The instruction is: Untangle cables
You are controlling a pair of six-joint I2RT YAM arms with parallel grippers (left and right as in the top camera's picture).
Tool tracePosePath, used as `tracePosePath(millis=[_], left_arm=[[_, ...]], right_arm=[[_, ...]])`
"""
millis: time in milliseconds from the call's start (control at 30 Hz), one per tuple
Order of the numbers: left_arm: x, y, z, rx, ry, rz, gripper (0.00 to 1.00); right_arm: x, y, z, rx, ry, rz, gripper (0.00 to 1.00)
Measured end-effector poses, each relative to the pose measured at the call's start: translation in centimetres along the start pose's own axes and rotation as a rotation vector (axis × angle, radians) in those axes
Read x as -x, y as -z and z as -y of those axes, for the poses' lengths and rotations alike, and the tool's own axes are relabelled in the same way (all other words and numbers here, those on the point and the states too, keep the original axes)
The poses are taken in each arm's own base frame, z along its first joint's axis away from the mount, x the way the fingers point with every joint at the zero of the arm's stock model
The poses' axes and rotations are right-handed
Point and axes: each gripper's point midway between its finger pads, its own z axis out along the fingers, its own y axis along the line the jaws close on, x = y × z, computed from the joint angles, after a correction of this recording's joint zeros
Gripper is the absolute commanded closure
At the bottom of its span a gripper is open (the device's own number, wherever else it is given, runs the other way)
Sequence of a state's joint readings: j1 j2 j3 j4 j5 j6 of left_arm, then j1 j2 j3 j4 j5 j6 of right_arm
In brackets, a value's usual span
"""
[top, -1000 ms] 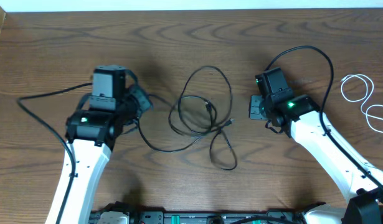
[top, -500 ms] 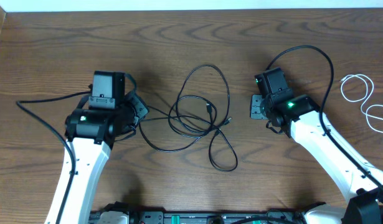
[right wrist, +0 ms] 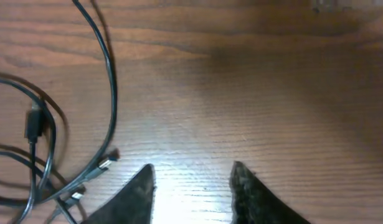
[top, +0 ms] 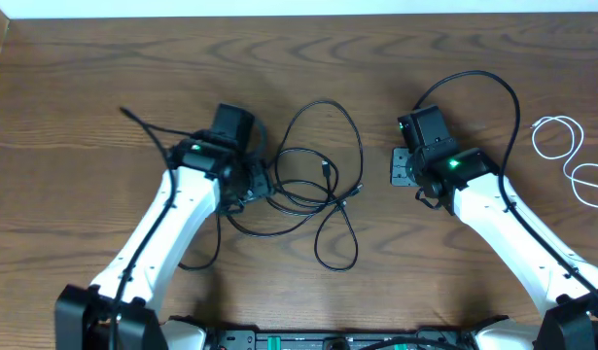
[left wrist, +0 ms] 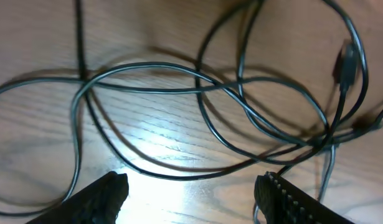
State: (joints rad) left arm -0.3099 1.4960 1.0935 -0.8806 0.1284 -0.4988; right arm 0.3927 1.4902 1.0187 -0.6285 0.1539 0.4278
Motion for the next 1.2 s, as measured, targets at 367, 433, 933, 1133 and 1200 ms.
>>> tracePosePath(millis=[367,433,933,1133,1200], left_arm=[[2.3,-0.8,2.7,-0.066,-0.119,0.097,0.26],[2.9,-0.7,3.1,-0.08,-0.123,0.122,0.23],[6.6,0.1,2.9,-0.027,-0.117,0.296,0.22],[6.9,0.0,2.1,0.015,-0.111,0.318,0.22],[6.8,-0.3,1.7,0.031,-0.11,0.32,0.22]], right_arm=[[0.0,-1.5,-4.2,0.22,0.091,-0.031,0.45],[-0.4,-2.2,-5.0,0.258,0.083,-0.056,0.43],[-2.4,-7.5,-10.3,0.445,-0.052,-0.174,0.46],[-6.0,-8.2,-11.3,0.476,-0.108,-0.34,0.64],[-7.2,-7.7,-11.6,0.49,-0.115,-0.398,0.64]])
